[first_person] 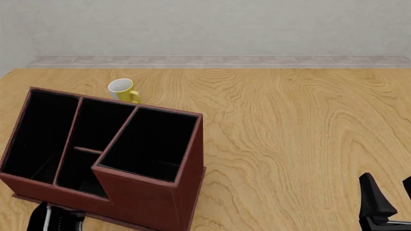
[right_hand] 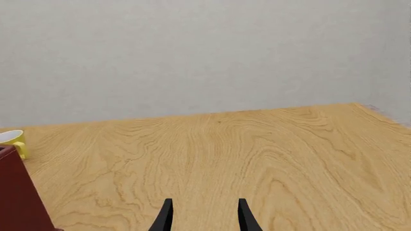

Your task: Pick up the book and place it in the left compartment of the caddy.

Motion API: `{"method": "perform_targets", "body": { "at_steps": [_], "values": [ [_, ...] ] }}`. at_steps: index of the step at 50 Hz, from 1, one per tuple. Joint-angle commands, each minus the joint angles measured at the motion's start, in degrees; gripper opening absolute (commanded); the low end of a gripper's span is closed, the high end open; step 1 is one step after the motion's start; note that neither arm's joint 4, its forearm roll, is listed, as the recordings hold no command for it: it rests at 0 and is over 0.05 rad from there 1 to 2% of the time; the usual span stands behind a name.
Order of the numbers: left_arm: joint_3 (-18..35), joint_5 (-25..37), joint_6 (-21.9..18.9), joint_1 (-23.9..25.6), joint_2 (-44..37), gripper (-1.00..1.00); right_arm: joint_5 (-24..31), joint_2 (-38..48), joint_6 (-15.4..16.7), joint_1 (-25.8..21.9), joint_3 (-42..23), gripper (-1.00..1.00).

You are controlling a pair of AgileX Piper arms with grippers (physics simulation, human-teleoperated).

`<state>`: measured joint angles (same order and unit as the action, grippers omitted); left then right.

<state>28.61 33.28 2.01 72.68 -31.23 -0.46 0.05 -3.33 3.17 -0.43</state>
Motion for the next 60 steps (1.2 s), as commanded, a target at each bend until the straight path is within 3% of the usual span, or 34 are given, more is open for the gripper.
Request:
{"method": "perform_targets", "body": {
  "at_steps": [1,12,26,32,46,51,60],
  "values": [
    [6.5,0.3,2.1,5.8,1.2,-1.00,0.0,0.0,0.0,0.0,0.0,1.00],
    [14.9,-0.1,4.7,10.9,1.5,-1.00,-0.1,0.0,-0.1,0.3,0.0,1.00],
    [22.6,-0.8,5.8,12.9,2.9,-1.00,0.2,0.0,-0.3,0.4,-0.3,1.00],
    [27.1,-1.1,4.2,11.8,4.5,-1.00,-0.1,0.0,-0.3,0.5,-0.1,1.00],
    [31.1,-2.3,0.7,12.0,6.1,-1.00,-0.1,0.0,-0.4,0.7,-0.1,1.00],
    [33.2,-1.4,-0.3,9.1,7.6,-1.00,-0.2,0.0,-0.4,0.6,0.0,1.00],
    [35.8,1.0,-5.1,-0.5,12.0,-1.00,-0.2,0.0,-0.5,0.5,0.0,1.00]
  ]
}}
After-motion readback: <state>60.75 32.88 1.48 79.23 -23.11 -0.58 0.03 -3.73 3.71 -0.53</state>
